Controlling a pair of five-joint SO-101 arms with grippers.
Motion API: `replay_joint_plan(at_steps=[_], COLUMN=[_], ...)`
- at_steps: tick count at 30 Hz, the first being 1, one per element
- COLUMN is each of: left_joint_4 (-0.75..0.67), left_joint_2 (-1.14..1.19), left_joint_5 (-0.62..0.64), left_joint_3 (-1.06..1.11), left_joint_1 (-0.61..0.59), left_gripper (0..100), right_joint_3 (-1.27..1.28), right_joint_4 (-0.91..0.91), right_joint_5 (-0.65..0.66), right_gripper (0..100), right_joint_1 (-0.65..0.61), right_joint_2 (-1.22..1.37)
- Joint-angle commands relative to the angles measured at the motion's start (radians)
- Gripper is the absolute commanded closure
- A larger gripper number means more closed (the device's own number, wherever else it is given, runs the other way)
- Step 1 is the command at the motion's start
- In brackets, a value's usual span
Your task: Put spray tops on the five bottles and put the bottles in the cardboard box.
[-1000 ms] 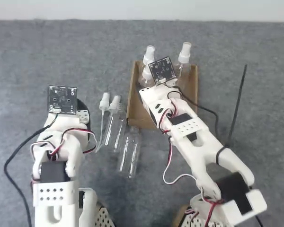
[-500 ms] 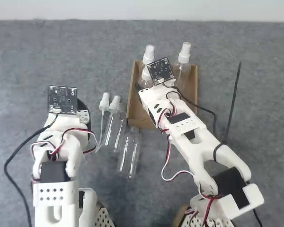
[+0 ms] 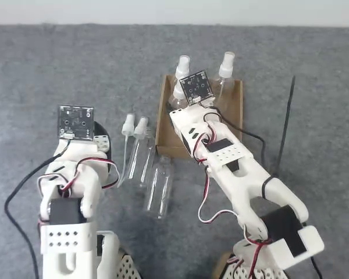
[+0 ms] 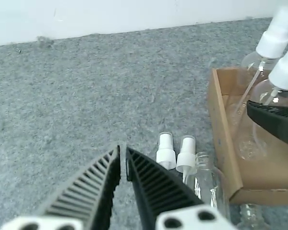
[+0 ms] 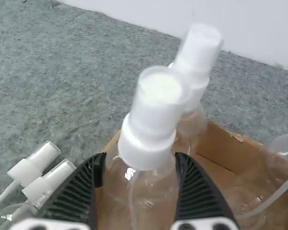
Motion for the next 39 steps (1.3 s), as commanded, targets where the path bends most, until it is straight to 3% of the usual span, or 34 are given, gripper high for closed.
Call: replay_joint_plan(at_steps=[1, 5, 39], left_joint_4=[-0.029, -0.031, -0.032], left_joint_2=[0.005, 0.005, 0.005], left_joint_5=[0.008, 0.008, 0.008], left_joint_3=[-0.054, -0.054, -0.054], left_joint_1=[-0.005, -0.005, -0.005], left_gripper=[99, 99, 99], right_joint_3=[-0.034, -0.034, -0.005], right_joint_4=[-0.001, -0.001, -0.001], right_joint_5=[0.008, 0.008, 0.012], right_gripper=[90.2, 83.6, 83.2], right_joint_1=[-0.008, -0.01, -0.01], right_joint_2=[-0.012, -0.012, -0.059])
